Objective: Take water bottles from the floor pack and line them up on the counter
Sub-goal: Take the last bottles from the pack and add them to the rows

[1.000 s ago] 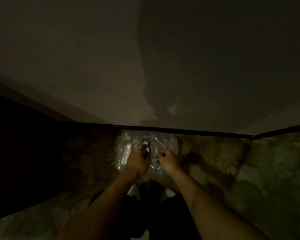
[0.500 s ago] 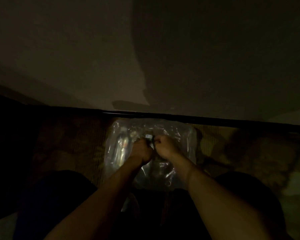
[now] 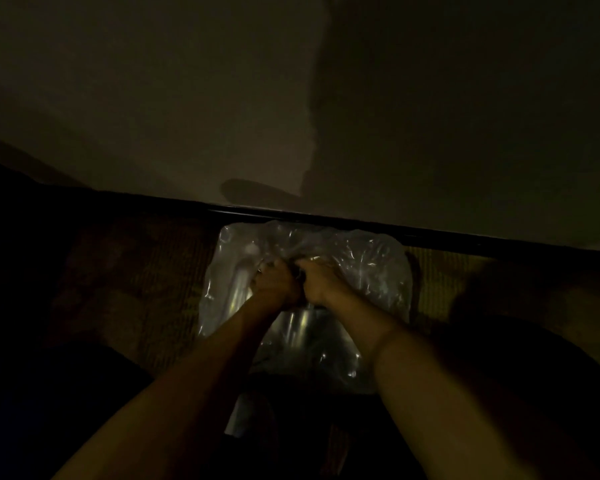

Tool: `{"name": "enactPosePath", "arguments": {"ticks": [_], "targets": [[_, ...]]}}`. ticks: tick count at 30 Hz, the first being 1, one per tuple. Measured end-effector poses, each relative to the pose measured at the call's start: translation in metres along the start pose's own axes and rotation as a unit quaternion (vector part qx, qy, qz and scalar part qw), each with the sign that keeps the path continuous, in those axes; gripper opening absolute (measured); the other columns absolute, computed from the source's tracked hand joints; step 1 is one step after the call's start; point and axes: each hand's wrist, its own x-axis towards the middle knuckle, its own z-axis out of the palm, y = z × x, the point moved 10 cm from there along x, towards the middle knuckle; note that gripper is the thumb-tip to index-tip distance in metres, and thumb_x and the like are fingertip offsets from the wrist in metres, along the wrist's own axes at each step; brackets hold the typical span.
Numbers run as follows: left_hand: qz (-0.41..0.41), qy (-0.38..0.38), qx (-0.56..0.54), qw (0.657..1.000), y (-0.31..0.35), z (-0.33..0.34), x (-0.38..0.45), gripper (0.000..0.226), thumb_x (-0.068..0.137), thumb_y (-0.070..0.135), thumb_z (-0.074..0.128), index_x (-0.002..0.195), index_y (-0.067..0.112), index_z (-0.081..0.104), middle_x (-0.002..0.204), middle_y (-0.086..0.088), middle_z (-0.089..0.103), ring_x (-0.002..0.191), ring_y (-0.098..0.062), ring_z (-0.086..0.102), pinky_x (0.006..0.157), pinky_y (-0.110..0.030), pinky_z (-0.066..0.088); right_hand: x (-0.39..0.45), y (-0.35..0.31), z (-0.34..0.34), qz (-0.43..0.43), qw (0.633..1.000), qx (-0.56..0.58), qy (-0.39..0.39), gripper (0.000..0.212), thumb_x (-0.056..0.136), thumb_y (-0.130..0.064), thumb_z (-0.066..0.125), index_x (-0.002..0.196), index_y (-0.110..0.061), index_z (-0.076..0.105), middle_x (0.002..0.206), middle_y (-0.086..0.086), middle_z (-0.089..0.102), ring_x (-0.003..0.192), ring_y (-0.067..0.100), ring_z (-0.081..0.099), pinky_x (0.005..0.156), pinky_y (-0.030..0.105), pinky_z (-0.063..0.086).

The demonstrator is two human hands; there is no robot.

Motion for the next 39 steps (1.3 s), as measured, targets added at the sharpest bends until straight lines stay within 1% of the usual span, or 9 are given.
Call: {"name": "enactPosePath", "arguments": {"ticks": [4, 8, 13, 16, 20, 25, 29, 34, 39], "targets": [[-0.020, 0.022, -0.009, 1.000, 0.007, -0.011, -0.009, 0.072, 0.087, 0.048, 0.059, 0.148, 0.016, 0.036, 0.152, -0.017, 0.034, 0.140, -0.033, 0.034, 0.114, -0.044, 0.033, 0.000, 0.010, 0.010, 0.020, 0.999, -0.012, -0.033, 0.044, 0.096, -0.021, 0.056, 0.139, -0.021, 0.047, 0.145, 0.007, 0.047, 0.131, 0.029, 0.046, 0.110, 0.037, 0.036], [0.008, 0.054, -0.037, 0.998, 0.010, -0.021, -0.003, 0.045, 0.095, 0.041, 0.053, 0.134, 0.020, 0.055, 0.136, -0.012, 0.055, 0.124, -0.029, 0.054, 0.103, -0.036, 0.044, -0.002, 0.013, 0.017, 0.036, 0.998, 0.021, -0.051, 0.044, 0.099, -0.034, 0.050, 0.140, -0.021, 0.046, 0.143, 0.009, 0.048, 0.129, 0.029, 0.046, 0.106, 0.036, 0.036], [0.023, 0.045, -0.021, 0.998, 0.005, -0.023, 0.001, 0.037, 0.094, 0.030, 0.054, 0.126, 0.013, 0.061, 0.128, -0.014, 0.061, 0.119, -0.029, 0.058, 0.096, -0.033, 0.045, -0.001, 0.010, 0.025, 0.039, 0.998, 0.017, -0.043, 0.052, 0.095, -0.028, 0.057, 0.144, -0.022, 0.042, 0.146, 0.007, 0.046, 0.131, 0.027, 0.046, 0.103, 0.027, 0.035], [0.038, 0.048, -0.020, 0.998, 0.004, -0.022, 0.001, 0.040, 0.092, 0.030, 0.056, 0.129, 0.017, 0.061, 0.128, -0.011, 0.062, 0.117, -0.025, 0.059, 0.094, -0.029, 0.045, -0.003, 0.016, 0.026, 0.059, 0.997, 0.013, -0.039, 0.049, 0.099, -0.017, 0.047, 0.146, -0.011, 0.037, 0.150, 0.014, 0.039, 0.137, 0.031, 0.038, 0.109, 0.035, 0.031], [0.033, 0.062, -0.009, 0.997, 0.000, -0.033, 0.000, 0.041, 0.093, 0.020, 0.057, 0.129, 0.001, 0.056, 0.133, -0.020, 0.056, 0.123, -0.037, 0.053, 0.099, -0.041, 0.043, 0.001, 0.010, 0.019, 0.049, 0.998, 0.043, -0.026, 0.056, 0.097, -0.015, 0.054, 0.149, -0.012, 0.032, 0.152, 0.012, 0.036, 0.139, 0.027, 0.036, 0.111, 0.029, 0.028], [0.037, 0.035, 0.044, 0.998, 0.003, -0.023, -0.005, 0.034, 0.089, 0.028, 0.064, 0.120, 0.013, 0.062, 0.121, -0.007, 0.064, 0.112, -0.023, 0.062, 0.085, -0.030, 0.049, 0.001, 0.020, 0.008, 0.070, 0.995, 0.070, -0.009, 0.044, 0.093, -0.004, 0.056, 0.136, -0.008, 0.049, 0.134, 0.013, 0.055, 0.122, 0.029, 0.054, 0.076, 0.021, 0.042], [0.053, 0.038, 0.084, 0.994, 0.009, -0.023, -0.006, 0.038, 0.090, 0.037, 0.063, 0.123, 0.020, 0.061, 0.123, -0.003, 0.063, 0.114, -0.019, 0.061, 0.087, -0.029, 0.047, 0.002, 0.023, 0.008, 0.081, 0.992, 0.099, 0.004, 0.045, 0.091, -0.002, 0.054, 0.136, -0.008, 0.051, 0.132, 0.015, 0.058, 0.119, 0.030, 0.056, 0.092, 0.030, 0.047], [0.076, 0.047, 0.105, 0.990, 0.020, -0.020, -0.012, 0.036, 0.092, 0.036, 0.060, 0.124, 0.020, 0.060, 0.129, -0.005, 0.060, 0.122, -0.022, 0.057, 0.101, -0.034, 0.047, -0.003, 0.025, 0.003, 0.083, 0.987, 0.135, 0.009, 0.037, 0.096, -0.008, 0.053, 0.134, -0.008, 0.054, 0.122, 0.011, 0.061, 0.111, 0.027, 0.060, 0.078, 0.024, 0.043], [0.073, 0.041, 0.109, 0.991, 0.024, -0.023, -0.020, 0.044, 0.083, 0.039, 0.071, 0.122, 0.022, 0.061, 0.127, -0.003, 0.062, 0.118, -0.020, 0.059, 0.096, -0.032, 0.049, -0.006, 0.030, -0.004, 0.104, 0.980, 0.169, 0.015, 0.036, 0.094, -0.013, 0.058, 0.128, -0.004, 0.055, 0.112, 0.005, 0.061, 0.094, 0.019, 0.058, 0.065, 0.020, 0.046]]}}
